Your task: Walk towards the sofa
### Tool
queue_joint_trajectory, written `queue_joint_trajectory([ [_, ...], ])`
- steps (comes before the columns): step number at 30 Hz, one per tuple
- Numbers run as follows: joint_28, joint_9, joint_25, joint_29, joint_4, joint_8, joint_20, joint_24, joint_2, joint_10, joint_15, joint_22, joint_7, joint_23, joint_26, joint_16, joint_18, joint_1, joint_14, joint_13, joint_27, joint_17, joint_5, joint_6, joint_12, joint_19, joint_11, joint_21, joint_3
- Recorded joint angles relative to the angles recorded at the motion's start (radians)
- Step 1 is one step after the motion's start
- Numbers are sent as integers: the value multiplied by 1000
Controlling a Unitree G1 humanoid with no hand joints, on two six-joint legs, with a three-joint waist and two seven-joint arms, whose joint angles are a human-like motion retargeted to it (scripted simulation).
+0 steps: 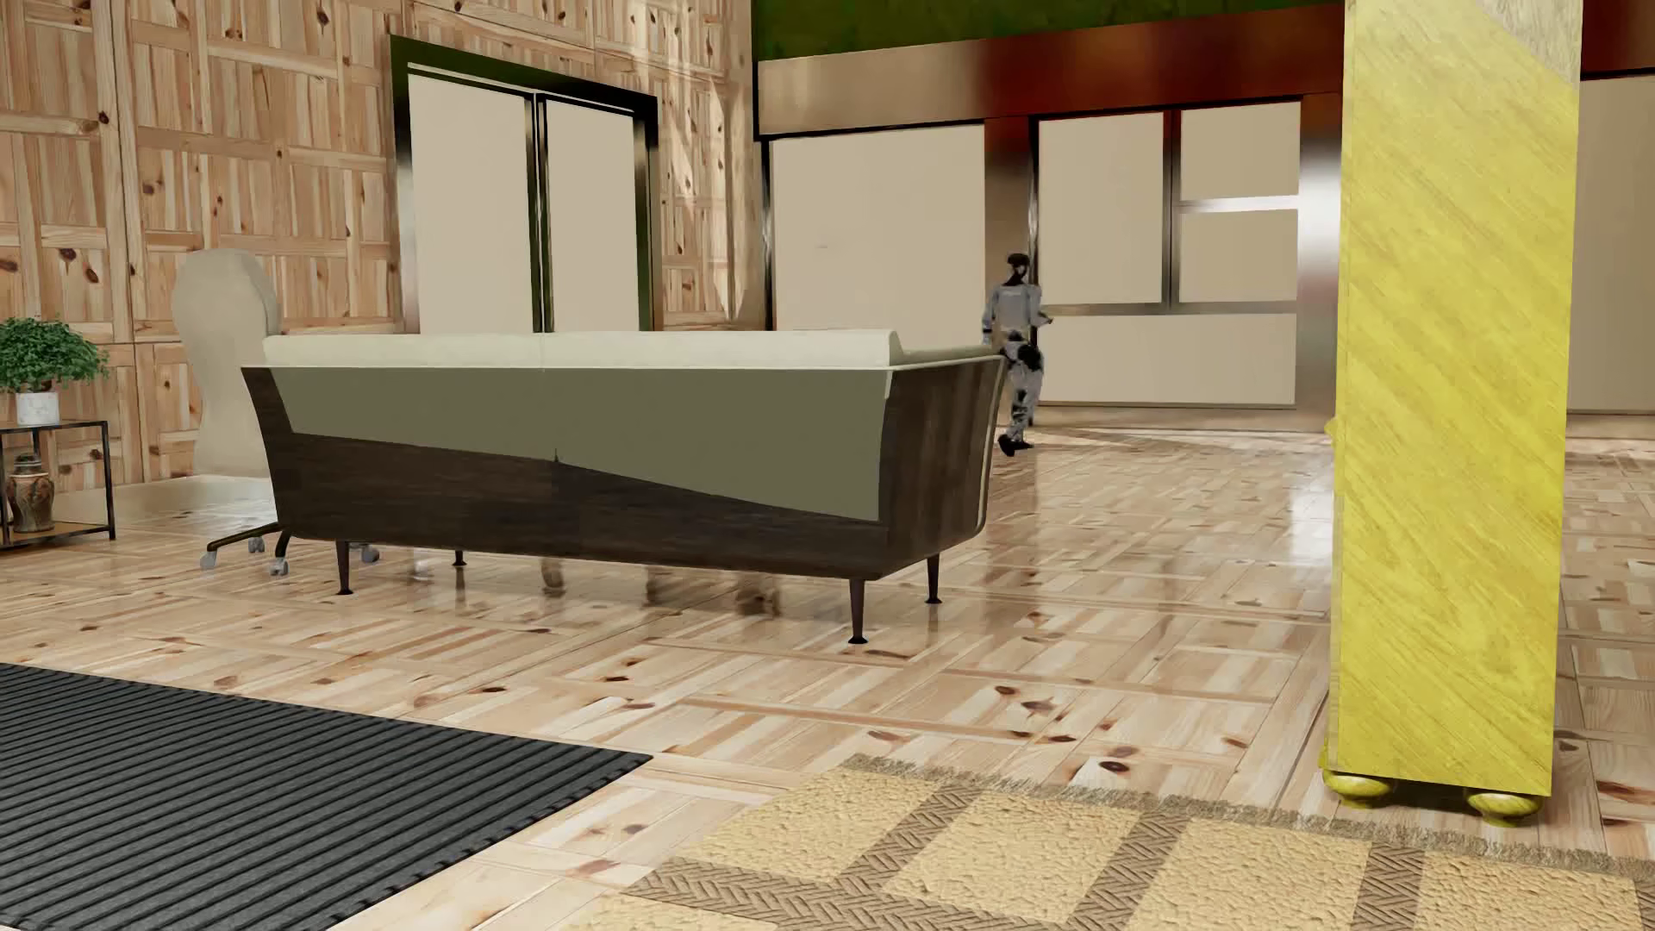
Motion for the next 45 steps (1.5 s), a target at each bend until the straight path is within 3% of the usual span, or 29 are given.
queue_joint_trajectory([
  [1, 8, 12, 94, -6, 26, -75, -59, 83, -85, 89, 103, 13, 55, 9, -3, 6, 8, 6, -83, 48, 11, 0, -63, -11, -8, 175, 197, -13, 1],
  [2, -8, 20, 109, -10, 44, -186, -127, 173, -148, 120, 113, 36, 101, 48, -8, 17, 11, 34, -134, 91, 60, -5, -215, -24, -46, 203, 317, -44, -8],
  [3, -25, 21, 50, -1, 45, -304, -177, 243, -182, 100, 45, 59, 130, 111, -16, 34, 15, 77, -157, 134, 154, -5, -370, -38, -109, 135, 359, -82, -28],
  [5, -15, 14, -230, -1, 36, -431, -166, 275, -260, 4, 14, 46, 178, 315, -5, 59, 16, 186, -171, 191, 356, -9, -492, -60, -236, 94, 287, -123, -76],
  [6, 28, 7, -289, -3, 39, -440, -117, 241, -306, -43, 24, 1, 209, 449, 1, 75, 15, 240, -179, 205, 420, 7, -482, -64, -283, 115, 183, -160, -94],
  [7, 83, -2, -261, 11, 42, -472, -49, 168, -327, -80, 8, -58, 251, 590, -7, 91, 12, 287, -193, 204, 466, 20, -483, -65, -321, 105, 39, -231, -107],
  [9, 208, -23, -106, 122, 42, -756, 71, -11, -229, -167, 2, -156, 354, 849, -36, 148, 2, 395, -219, 180, 582, 10, -517, -71, -389, 79, -369, -423, -113],
  [10, 270, -33, -150, 228, 33, -974, 124, -94, -151, -210, -17, -187, 415, 941, -34, 173, -7, 453, -233, 178, 612, -50, -509, -74, -418, 77, -564, -402, -106],
  [12, 340, -46, -409, 346, 24, -1225, 219, -212, -54, -199, -51, -224, 552, 977, 10, 240, -32, 546, -297, 199, 492, -193, -473, -71, -461, 54, -740, -196, -94],
  [13, 377, -48, -469, 316, 31, -1205, 283, -259, -47, -159, -63, -259, 622, 955, 32, 259, -45, 578, -340, 202, 401, -244, -462, -63, -452, -14, -729, -158, -96],
  [14, 432, -49, -445, 269, 47, -1139, 346, -309, -38, -87, -67, -290, 676, 927, 41, 250, -69, 600, -350, 212, 345, -272, -455, -52, -435, -87, -704, -185, -100],
  [15, 479, -47, -379, 241, 88, -1072, 403, -363, -25, 37, -90, -312, 713, 916, 46, 238, -66, 592, -308, 216, 321, -272, -434, -42, -418, -90, -687, -242, -101],
  [17, 526, -38, -247, 229, 256, -943, 466, -456, 1, 467, -135, -309, 673, 910, 58, 215, -45, 469, -99, 196, 370, -218, -359, -13, -391, -90, -654, -352, -94],
  [18, 517, -32, -232, 211, 302, -870, 454, -468, 13, 680, -156, -290, 556, 901, 78, 204, 22, 348, -30, 172, 397, -188, -314, 3, -378, -90, -640, -368, -84],
  [21, 356, -22, -297, 89, 350, -618, 261, -387, 67, 979, -179, -221, 292, 887, 102, 152, 144, 60, -140, 89, 391, -88, -187, 23, -329, -90, -668, -331, -66],
  [23, 255, -15, -376, -42, 399, -406, 45, -181, 86, 933, -194, -240, 261, 858, 11, 149, 211, -45, -178, 12, 343, -51, -117, 36, -284, -90, -666, -244, -40],
  [25, 228, -4, -385, -173, 297, -188, -34, -6, 110, 753, -206, -317, 236, 792, -27, 84, 187, -135, -183, -68, 299, -38, -69, 41, -253, -90, -664, -187, -19],
  [27, 206, 13, -305, -189, 194, -8, -8, -37, 130, 390, -227, -395, 244, 703, -51, -4, 101, -177, -141, -134, 278, -44, -44, 40, -244, -89, -654, -164, -15],
  [30, 164, 35, -143, -49, 8, 184, -70, -41, 184, -286, -260, -443, 105, 570, -98, 23, 19, -129, -145, -161, 287, -97, -56, 21, -266, -87, -658, -148, -20],
  [31, 159, 43, -101, 4, -33, 210, -104, -4, 202, -315, -276, -439, 78, 549, -104, 56, -71, -122, -125, -148, 301, -117, -64, 9, -277, -88, -618, -147, -24],
  [32, 160, 50, -74, 41, -68, 232, -119, 15, 220, -240, -267, -422, 20, 553, -96, 81, -91, -117, -127, -131, 316, -134, -63, -3, -291, -83, -547, -150, -22],
  [34, 159, 56, -78, 86, -73, 259, -81, -6, 202, -90, -102, -332, 4, 635, -45, 80, -25, -76, -36, -106, 389, -163, -54, -29, -310, -56, -304, -157, -19],
  [36, 149, 59, -94, 65, 5, 200, 13, -58, 47, 107, 157, -190, 116, 731, 61, 60, -9, -41, -176, -47, 502, -154, -44, -57, -318, 320, 127, -201, -16],
  [37, 128, 59, -87, 32, 40, 128, 29, -52, -50, 140, 200, -106, 169, 758, 108, 69, -6, 21, -244, -4, 547, -137, -104, -68, -333, 326, 285, -237, -19],
  [38, 86, 58, -50, 3, 57, 59, -9, 4, -140, 134, 140, -20, 210, 774, 134, 92, -2, 97, -289, 47, 569, -118, -178, -77, -359, 251, 377, -289, -28],
  [40, 53, 52, 46, 1, 67, -78, -137, 190, -295, 72, 120, 44, 273, 800, 106, 143, 0, 248, -340, 151, 553, -101, -310, -85, -397, 199, 399, -382, -59],
  [41, 80, 48, 59, 17, 66, -119, -124, 195, -363, 29, 121, 10, 301, 822, 76, 134, -1, 318, -356, 192, 548, -105, -324, -85, -403, 186, 340, -385, -74],
  [43, 132, 41, 4, 74, 57, -161, 2, 12, -473, -51, 97, -103, 356, 877, -4, 91, -6, 437, -387, 264, 510, -151, -305, -76, -400, 178, 106, -337, -95],
  [45, 154, 41, -155, 184, 45, -276, 15, -120, -477, -119, 118, -208, 399, 945, -44, 91, -19, 544, -420, 295, 468, -203, -324, -69, -413, 184, -316, -238, -110],
])
